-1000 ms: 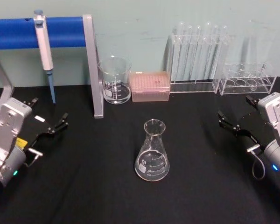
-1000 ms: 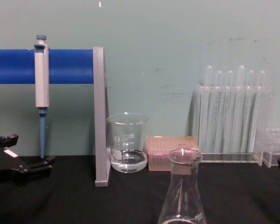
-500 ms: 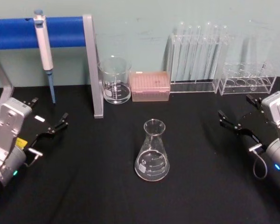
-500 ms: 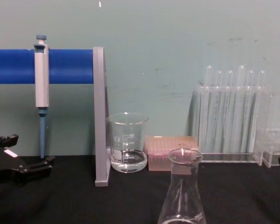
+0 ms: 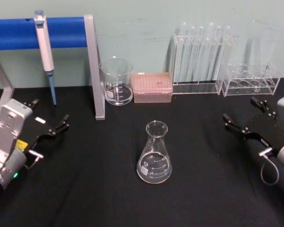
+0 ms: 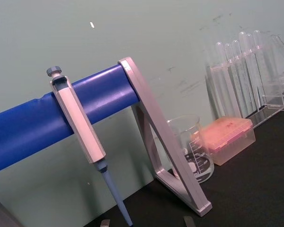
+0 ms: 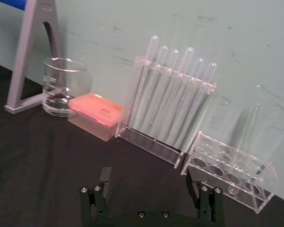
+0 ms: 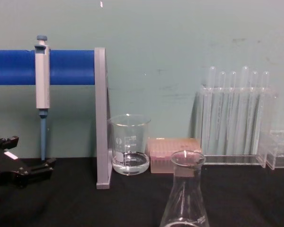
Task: Grasp the erlenmeyer flask with one hand, shake it three times, then place it back.
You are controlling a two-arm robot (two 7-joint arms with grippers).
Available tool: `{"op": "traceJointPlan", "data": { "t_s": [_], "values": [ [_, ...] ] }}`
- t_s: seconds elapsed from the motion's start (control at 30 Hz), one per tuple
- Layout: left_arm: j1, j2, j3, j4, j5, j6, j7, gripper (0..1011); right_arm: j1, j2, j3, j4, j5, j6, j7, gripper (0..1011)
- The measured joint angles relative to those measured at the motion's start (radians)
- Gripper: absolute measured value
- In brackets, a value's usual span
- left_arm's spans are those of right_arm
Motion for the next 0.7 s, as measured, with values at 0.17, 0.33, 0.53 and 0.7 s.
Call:
{"op": "traceJointPlan", "data": {
  "t_s": [0.17,0.33,0.53,0.7],
  "values": [
    [0.0,0.0,0.0,0.0,0.0,0.0,0.0,1001,-0.026,0.019,0.019,-0.04,0.024,0.013,0.039,1000],
    [0.0,0.0,0.0,0.0,0.0,0.0,0.0,1001,-0.046,0.036,0.028,-0.073,0.058,0.013,0.124,1000],
    [0.0,0.0,0.0,0.0,0.0,0.0,0.0,1001,-0.049,0.041,0.026,-0.09,0.079,0.009,0.202,1000],
    [0.0,0.0,0.0,0.0,0.0,0.0,0.0,1001,-0.046,0.04,0.018,-0.096,0.084,0.004,0.266,1000]
  ]
}}
